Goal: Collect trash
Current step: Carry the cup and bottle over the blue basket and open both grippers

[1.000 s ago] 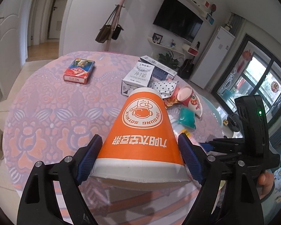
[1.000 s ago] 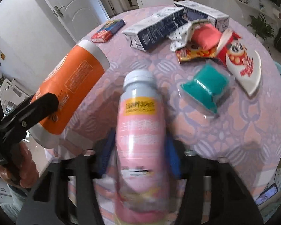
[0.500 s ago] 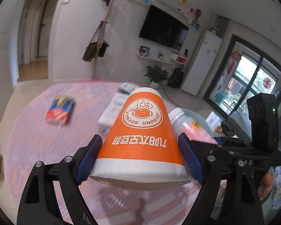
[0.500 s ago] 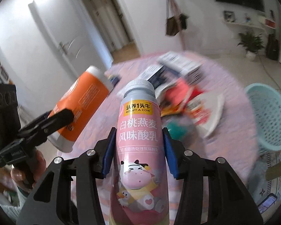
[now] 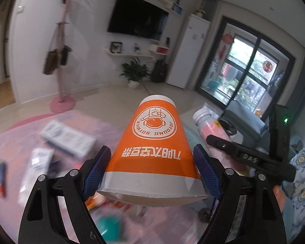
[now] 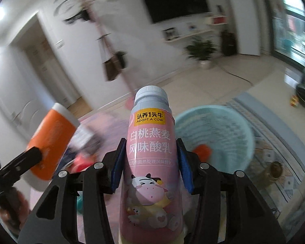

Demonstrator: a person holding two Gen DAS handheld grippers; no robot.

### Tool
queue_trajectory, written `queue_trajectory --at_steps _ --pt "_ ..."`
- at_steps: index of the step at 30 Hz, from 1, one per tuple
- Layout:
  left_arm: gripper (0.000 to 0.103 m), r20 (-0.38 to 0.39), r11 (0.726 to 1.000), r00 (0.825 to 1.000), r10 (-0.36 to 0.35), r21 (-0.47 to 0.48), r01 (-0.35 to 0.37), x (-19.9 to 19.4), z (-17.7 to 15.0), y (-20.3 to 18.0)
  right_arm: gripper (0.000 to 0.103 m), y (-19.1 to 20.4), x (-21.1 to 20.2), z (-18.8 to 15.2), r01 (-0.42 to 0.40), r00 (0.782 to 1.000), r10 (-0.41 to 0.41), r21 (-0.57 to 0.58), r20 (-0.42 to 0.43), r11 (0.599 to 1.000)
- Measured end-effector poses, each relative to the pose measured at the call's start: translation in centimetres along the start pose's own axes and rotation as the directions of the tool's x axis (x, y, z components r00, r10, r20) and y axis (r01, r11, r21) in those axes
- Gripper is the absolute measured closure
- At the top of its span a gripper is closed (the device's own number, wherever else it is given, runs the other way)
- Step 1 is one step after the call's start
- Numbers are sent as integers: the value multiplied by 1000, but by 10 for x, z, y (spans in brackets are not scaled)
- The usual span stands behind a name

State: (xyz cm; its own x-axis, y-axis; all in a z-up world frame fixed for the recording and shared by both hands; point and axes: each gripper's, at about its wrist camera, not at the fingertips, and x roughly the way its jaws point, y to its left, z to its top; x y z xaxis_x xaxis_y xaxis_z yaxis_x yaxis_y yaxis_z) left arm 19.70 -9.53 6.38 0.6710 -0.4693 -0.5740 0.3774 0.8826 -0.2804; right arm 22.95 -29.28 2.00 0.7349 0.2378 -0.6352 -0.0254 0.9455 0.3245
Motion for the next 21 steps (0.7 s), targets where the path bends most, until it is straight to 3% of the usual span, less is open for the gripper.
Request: queue_trajectory --at_steps 5,11,13,16,21 --pt "22 -54 999 998 -17 37 19 76 12 -28 58 -53 35 4 89 996 -88 86 -14 992" --pt "22 -160 1000 987 7 25 -3 153 -5 -34 58 -101 86 -8 164 984 -152 144 -94 976" --pt "21 -188 1000 982 11 16 -8 168 -9 -32 58 -110 96 -14 190 978 -173 153 -118 970" --pt "23 -205 1000 978 21 4 -21 183 -12 -30 57 -125 111 -17 175 976 -141 207 -167 963" --pt "21 -214 1000 977 15 4 -15 184 -14 -27 53 -131 103 -13 161 983 -134 223 -128 962"
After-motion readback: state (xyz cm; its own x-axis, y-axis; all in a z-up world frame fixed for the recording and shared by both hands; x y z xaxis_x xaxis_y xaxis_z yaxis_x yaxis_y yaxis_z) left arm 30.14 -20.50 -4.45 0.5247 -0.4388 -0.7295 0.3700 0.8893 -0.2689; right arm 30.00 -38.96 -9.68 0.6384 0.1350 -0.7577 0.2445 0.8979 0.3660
